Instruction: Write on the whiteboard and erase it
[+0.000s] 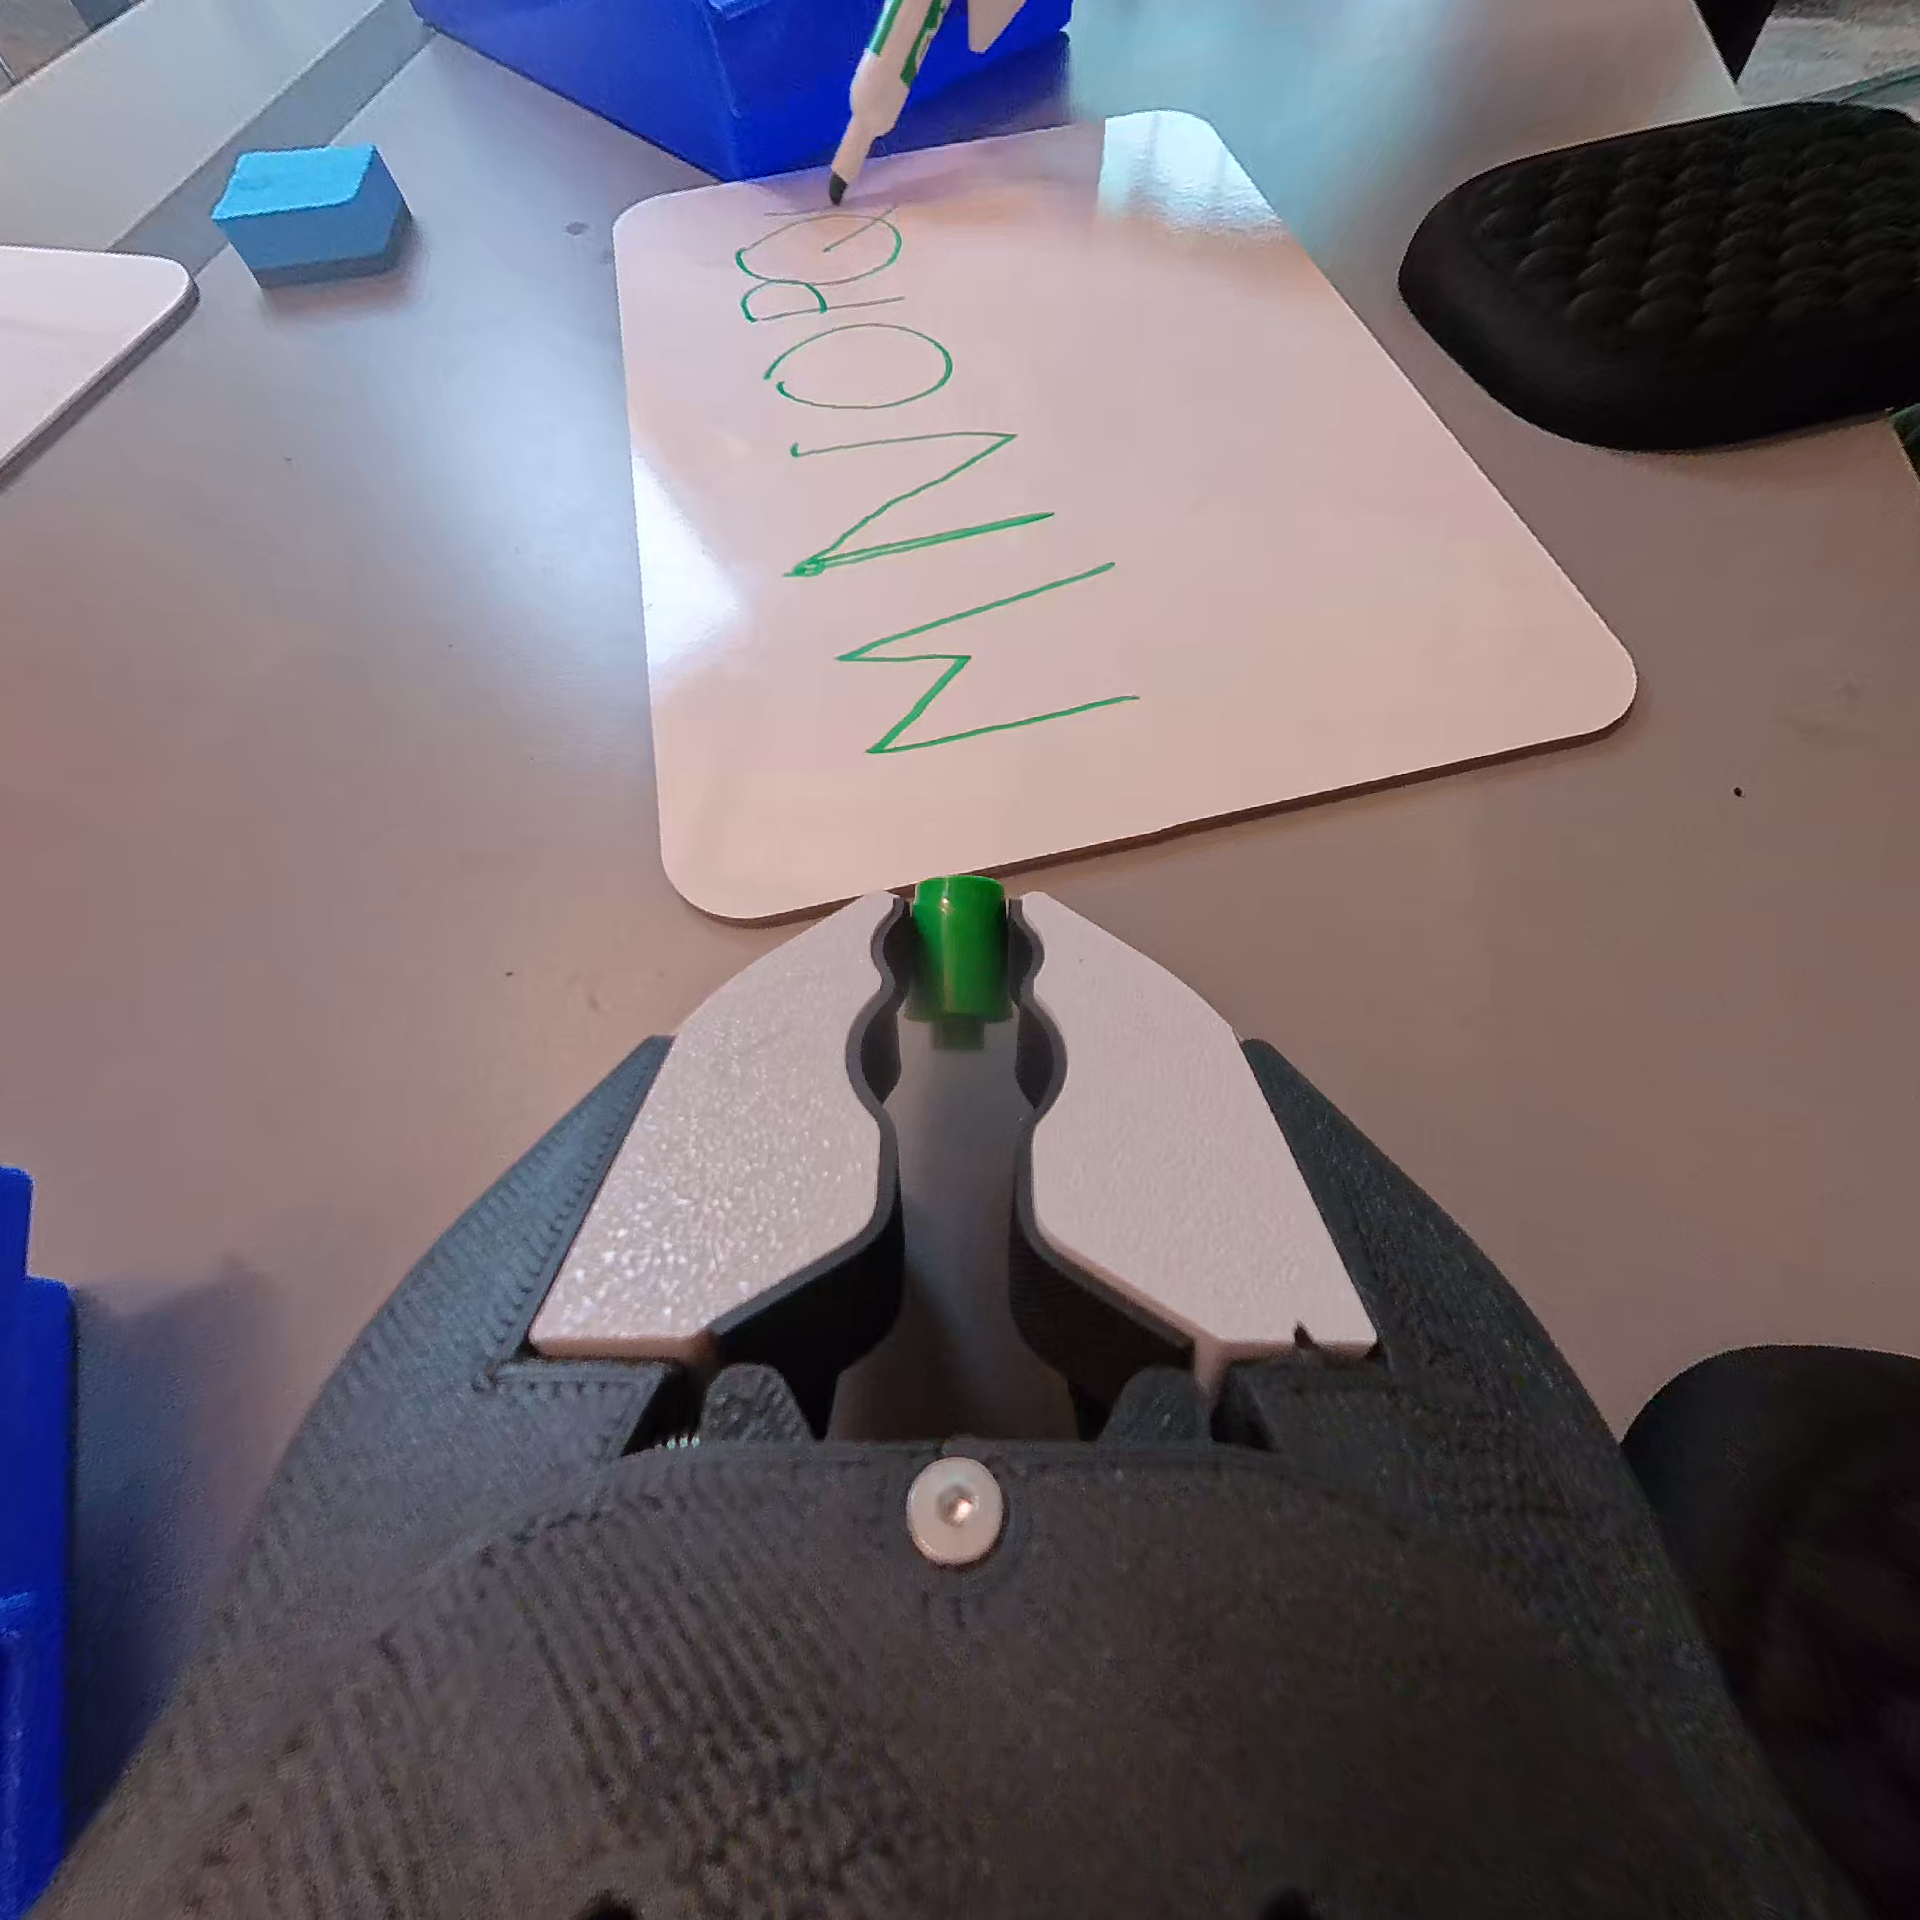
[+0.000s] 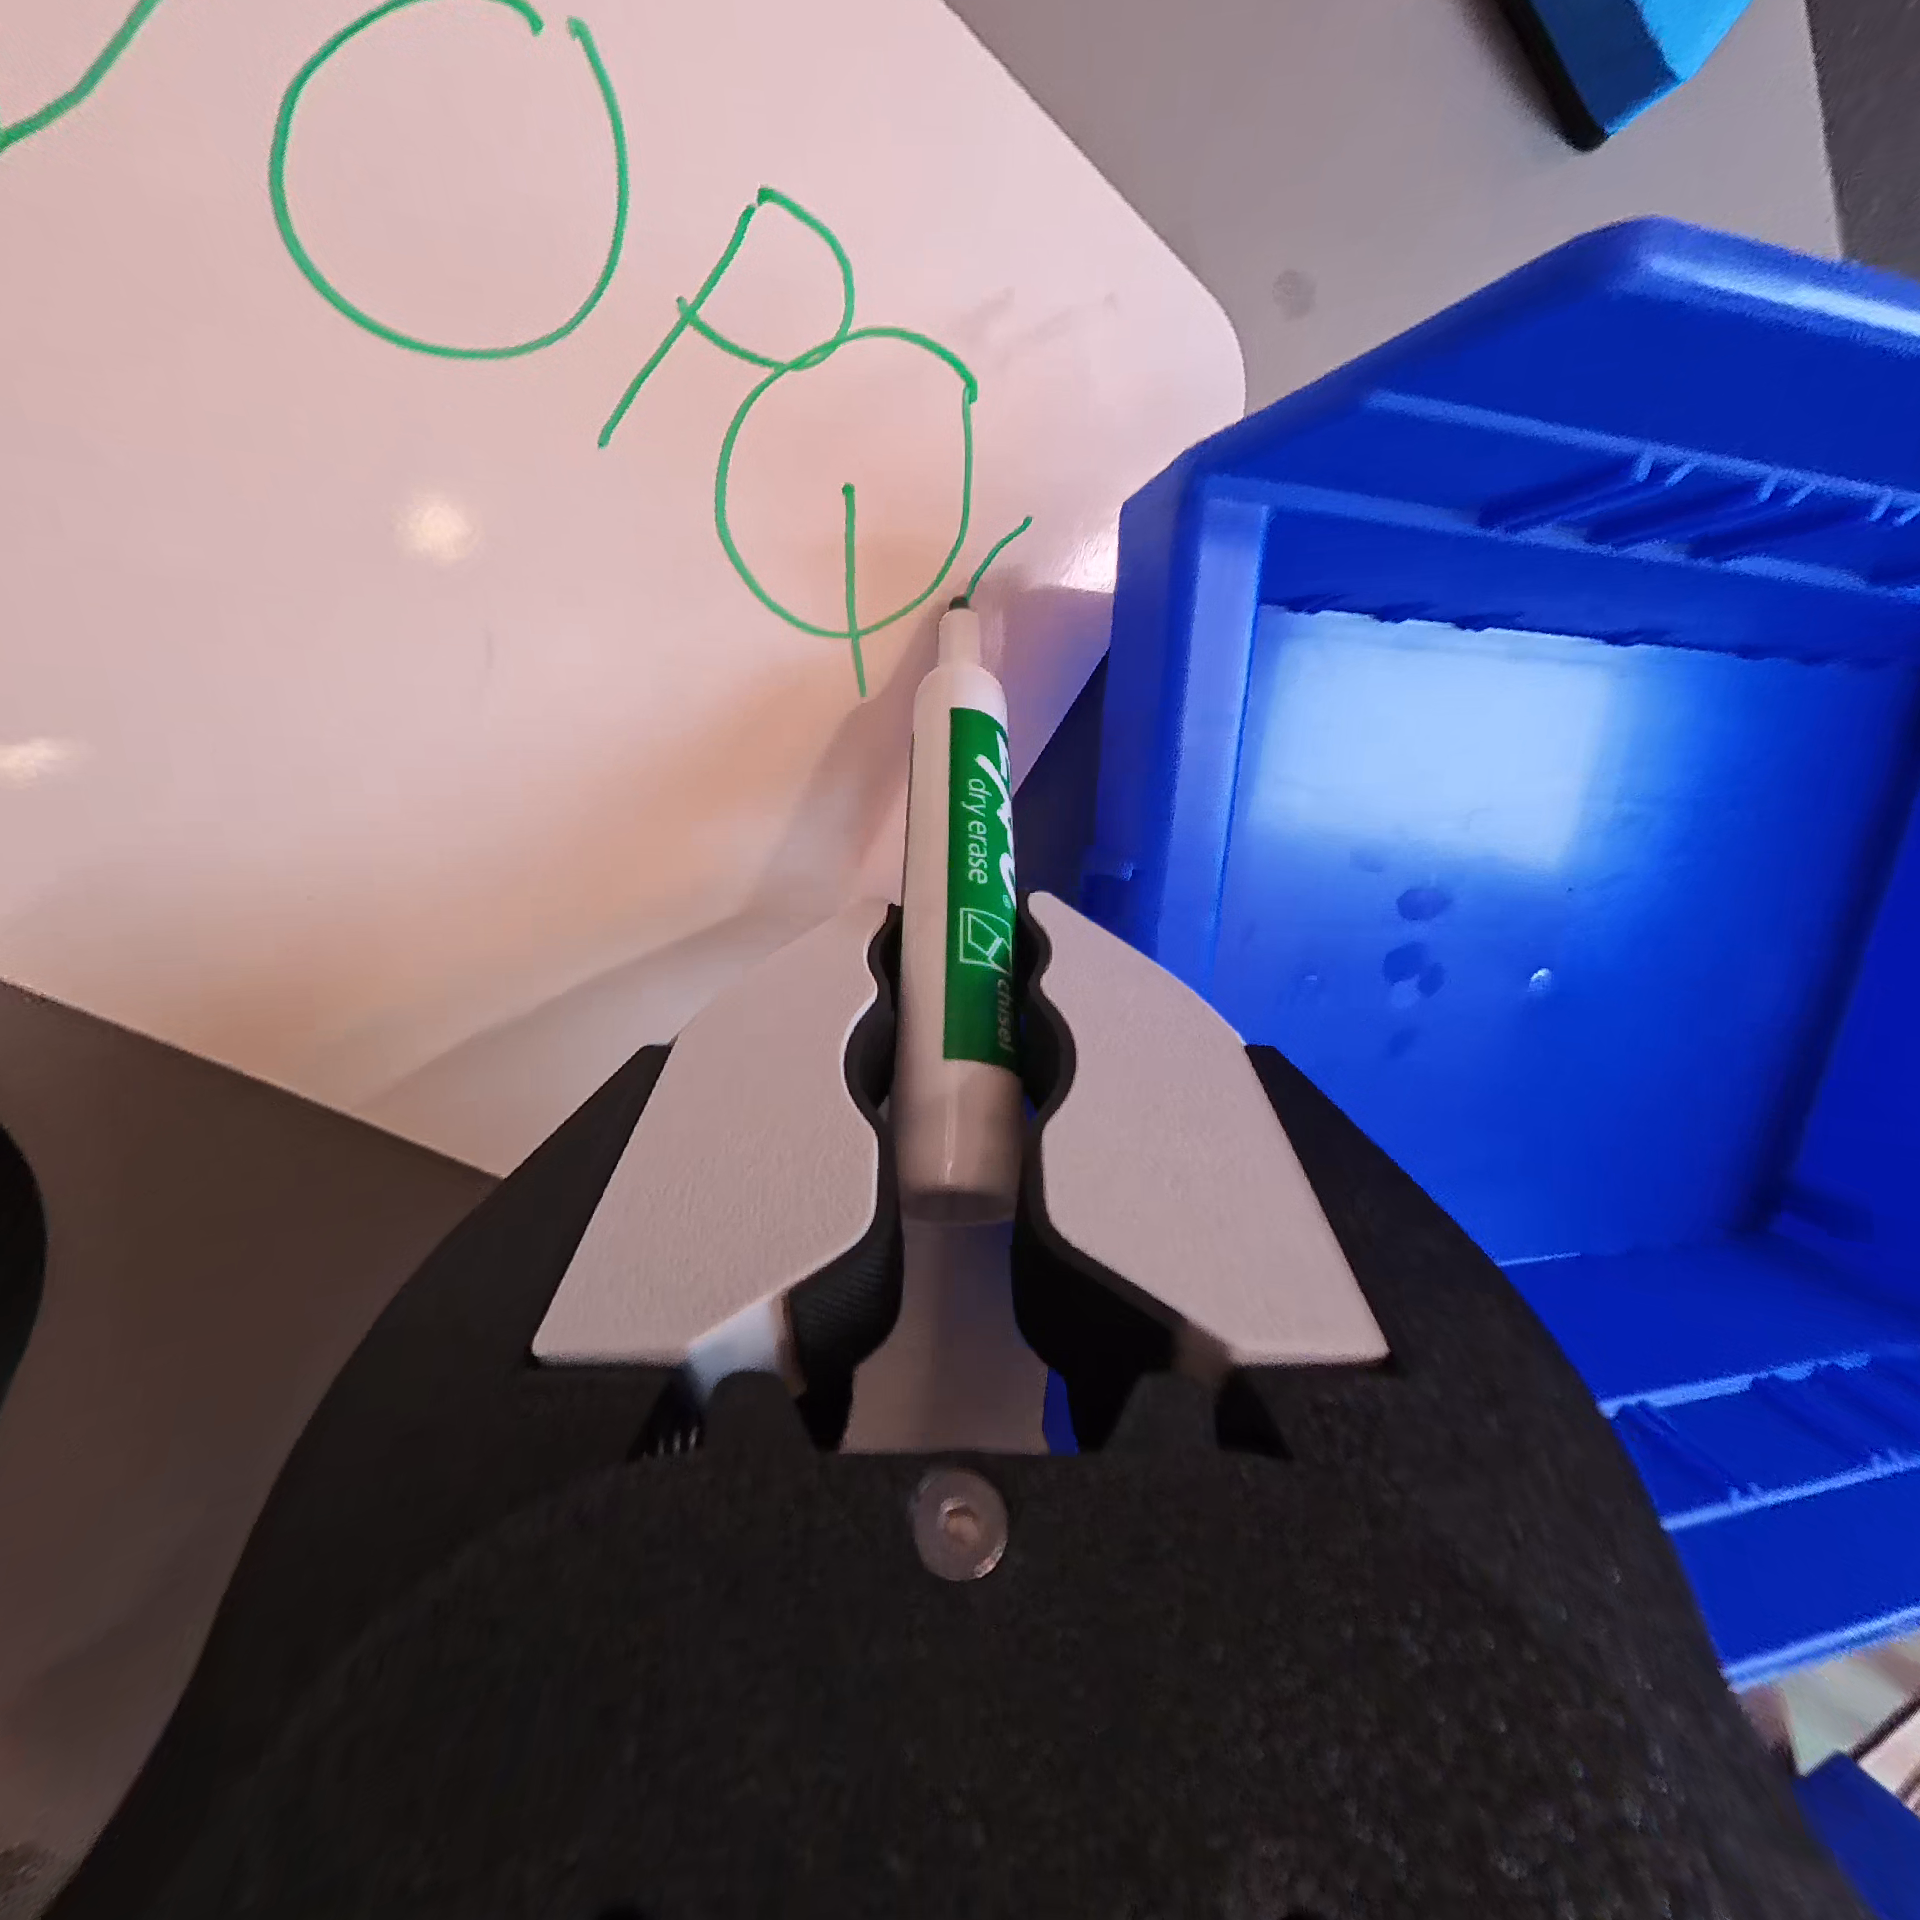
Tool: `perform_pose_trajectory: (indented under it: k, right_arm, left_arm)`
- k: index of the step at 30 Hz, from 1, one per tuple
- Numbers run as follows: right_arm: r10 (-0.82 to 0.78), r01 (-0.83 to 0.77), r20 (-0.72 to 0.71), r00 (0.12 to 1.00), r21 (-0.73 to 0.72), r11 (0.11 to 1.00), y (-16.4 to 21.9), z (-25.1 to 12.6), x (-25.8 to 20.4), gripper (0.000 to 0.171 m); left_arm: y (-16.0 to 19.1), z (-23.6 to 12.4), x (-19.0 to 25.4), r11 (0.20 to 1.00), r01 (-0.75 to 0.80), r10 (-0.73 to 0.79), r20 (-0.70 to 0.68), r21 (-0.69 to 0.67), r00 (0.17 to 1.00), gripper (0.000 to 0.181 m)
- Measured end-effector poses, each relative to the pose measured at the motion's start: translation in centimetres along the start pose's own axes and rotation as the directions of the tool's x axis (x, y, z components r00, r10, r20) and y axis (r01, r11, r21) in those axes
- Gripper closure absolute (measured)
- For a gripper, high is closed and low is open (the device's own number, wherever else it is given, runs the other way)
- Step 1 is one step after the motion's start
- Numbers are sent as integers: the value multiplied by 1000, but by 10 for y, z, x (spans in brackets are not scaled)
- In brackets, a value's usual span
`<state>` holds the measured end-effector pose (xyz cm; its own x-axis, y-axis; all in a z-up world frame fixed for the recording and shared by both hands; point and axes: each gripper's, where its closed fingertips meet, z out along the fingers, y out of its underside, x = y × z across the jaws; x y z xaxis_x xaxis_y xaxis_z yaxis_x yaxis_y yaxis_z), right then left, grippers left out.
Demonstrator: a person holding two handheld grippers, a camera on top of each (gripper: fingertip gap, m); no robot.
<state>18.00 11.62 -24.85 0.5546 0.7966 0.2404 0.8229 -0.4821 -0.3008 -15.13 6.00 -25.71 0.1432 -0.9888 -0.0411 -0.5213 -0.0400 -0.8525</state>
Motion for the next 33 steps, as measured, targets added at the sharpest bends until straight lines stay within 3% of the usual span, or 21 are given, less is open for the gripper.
perform_pose_trajectory:
  k: [6,9,12,17,23,33]
  right_arm:
    - [14,-14,11,1000,11,1000,7,-10,-9,152]
    - [79,-80,17,997,168,983,-13,-16,-4,152]
    - [180,-214,125,976,377,901,-38,-24,-2,152]
    - [223,-314,235,946,494,811,-49,-14,-3,152]
    - [190,-310,265,945,550,775,-53,-7,2,152]
    - [129,-209,193,973,485,849,-38,15,54,152]
  left_arm:
    - [0,0,0,1000,-1,1,-1,0,1000,163]
    - [0,0,1,1000,-2,2,-2,1,1000,163]
    - [0,1,1,1000,-4,4,-2,0,1000,163]
    - [-1,0,1,1000,3,-3,-3,5,1000,163]
    - [-1,0,0,1000,8,-8,0,6,1000,163]
    - [-1,0,-3,1000,16,-16,10,7,1000,163]
